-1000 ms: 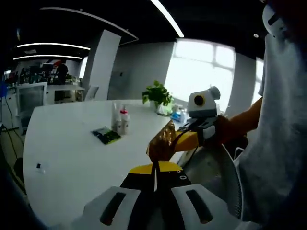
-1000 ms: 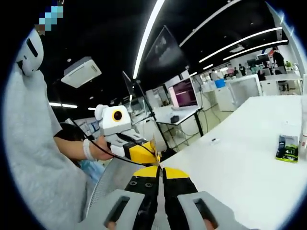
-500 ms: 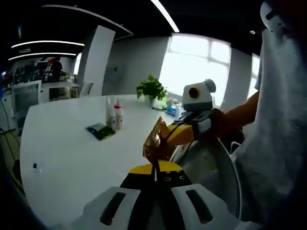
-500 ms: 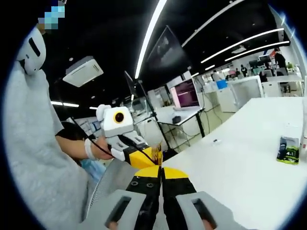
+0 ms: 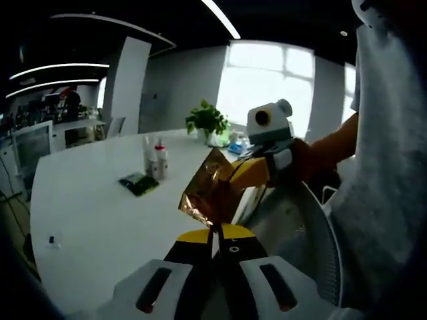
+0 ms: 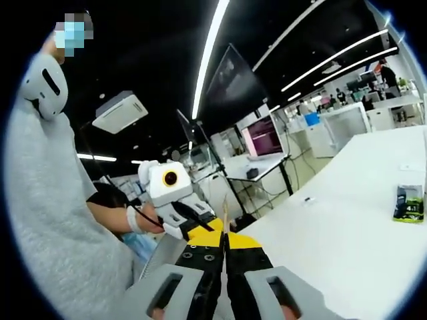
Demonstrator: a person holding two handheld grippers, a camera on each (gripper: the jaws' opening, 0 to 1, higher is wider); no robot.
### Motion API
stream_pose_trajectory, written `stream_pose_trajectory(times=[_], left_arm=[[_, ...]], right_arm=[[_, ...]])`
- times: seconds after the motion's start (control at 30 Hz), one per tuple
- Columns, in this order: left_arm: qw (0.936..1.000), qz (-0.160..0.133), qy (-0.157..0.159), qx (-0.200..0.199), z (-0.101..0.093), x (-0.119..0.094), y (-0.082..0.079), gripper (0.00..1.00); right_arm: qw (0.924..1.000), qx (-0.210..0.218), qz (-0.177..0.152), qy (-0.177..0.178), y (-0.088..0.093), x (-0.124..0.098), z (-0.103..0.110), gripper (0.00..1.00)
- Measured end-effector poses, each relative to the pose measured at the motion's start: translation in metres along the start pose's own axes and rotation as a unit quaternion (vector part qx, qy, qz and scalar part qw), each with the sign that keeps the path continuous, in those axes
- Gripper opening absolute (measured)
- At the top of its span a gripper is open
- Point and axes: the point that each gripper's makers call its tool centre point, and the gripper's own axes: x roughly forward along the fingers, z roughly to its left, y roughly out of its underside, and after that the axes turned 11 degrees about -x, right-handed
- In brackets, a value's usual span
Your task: Arrange the skincare products in the storage area until every visible bottle or jar stands upright without overlapping.
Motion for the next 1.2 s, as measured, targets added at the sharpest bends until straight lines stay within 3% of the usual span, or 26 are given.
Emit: stream_pose_trajectory(times=[0.47, 0.9, 1.2], left_arm=[[0.9988, -0.005, 0.022, -0.044, -0.0040, -0.0051, -0.0030, 0.00], [0.9983, -0.001, 0.020, -0.054, -0.0028, -0.0045, -0.0004, 0.00], [0.9971, -0.014, 0.022, -0.072, -0.0022, -0.0075, -0.0052, 0.00]], right_arm=[[0.9999, -0.004, -0.010, 0.008, -0.0028, -0.0005, -0.0020, 0.00], [0.9999, -0.005, -0.007, 0.008, -0.0022, 0.0012, -0.0012, 0.00], [0.9998, -0.002, -0.012, 0.014, -0.0037, -0.0001, -0.0031, 0.00]])
